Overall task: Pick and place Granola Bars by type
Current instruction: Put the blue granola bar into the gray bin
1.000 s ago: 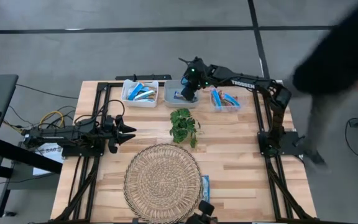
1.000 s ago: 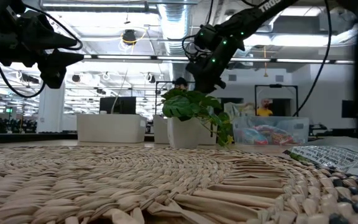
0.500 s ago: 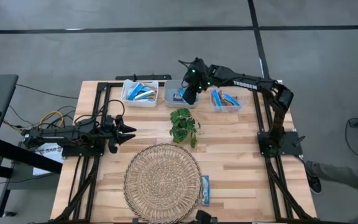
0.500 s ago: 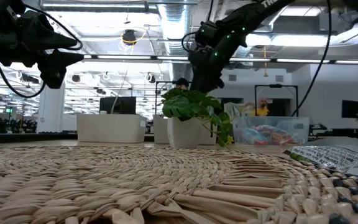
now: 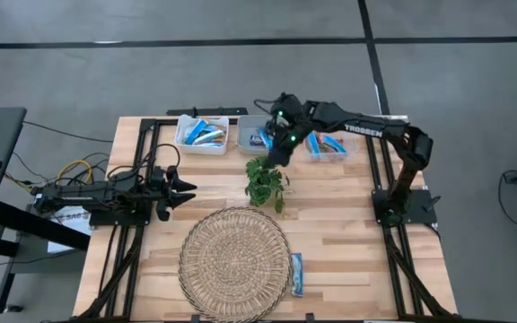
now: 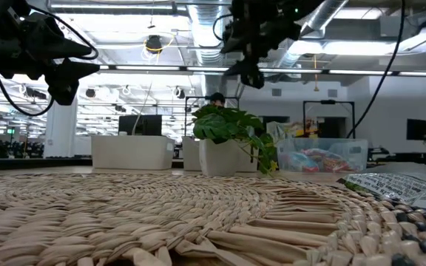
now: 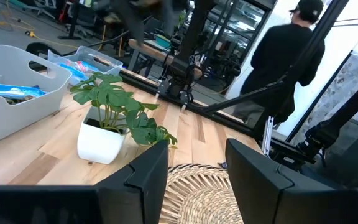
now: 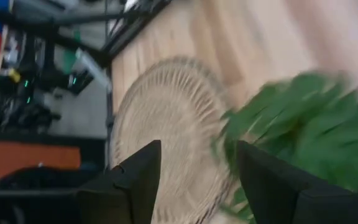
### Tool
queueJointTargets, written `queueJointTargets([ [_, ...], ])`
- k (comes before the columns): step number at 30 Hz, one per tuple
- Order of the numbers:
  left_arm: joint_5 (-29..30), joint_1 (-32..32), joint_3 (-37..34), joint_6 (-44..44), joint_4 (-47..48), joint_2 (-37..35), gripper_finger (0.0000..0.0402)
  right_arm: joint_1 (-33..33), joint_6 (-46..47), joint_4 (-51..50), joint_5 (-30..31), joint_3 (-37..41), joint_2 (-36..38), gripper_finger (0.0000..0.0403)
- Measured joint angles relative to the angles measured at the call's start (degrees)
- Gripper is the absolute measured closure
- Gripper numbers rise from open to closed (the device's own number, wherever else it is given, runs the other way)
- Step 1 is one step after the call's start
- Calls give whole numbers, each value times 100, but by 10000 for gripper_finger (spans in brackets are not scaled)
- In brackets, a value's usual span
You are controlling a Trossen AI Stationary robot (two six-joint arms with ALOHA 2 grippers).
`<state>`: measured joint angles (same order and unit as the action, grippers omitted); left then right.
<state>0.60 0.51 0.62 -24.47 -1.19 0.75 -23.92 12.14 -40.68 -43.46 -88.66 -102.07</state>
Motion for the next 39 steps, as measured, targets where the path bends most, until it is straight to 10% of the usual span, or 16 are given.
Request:
queueJointTargets([
  [8,0,0,0,0,0,0,248,952,-136,-951,107,59,53,220],
  [18,0,0,2,1,0,0,248,2492,765,-933,1754,1515,789,217],
  [39,0,-2,2,1,-2,0,248,4615,7121,665,3151,2531,379,193],
])
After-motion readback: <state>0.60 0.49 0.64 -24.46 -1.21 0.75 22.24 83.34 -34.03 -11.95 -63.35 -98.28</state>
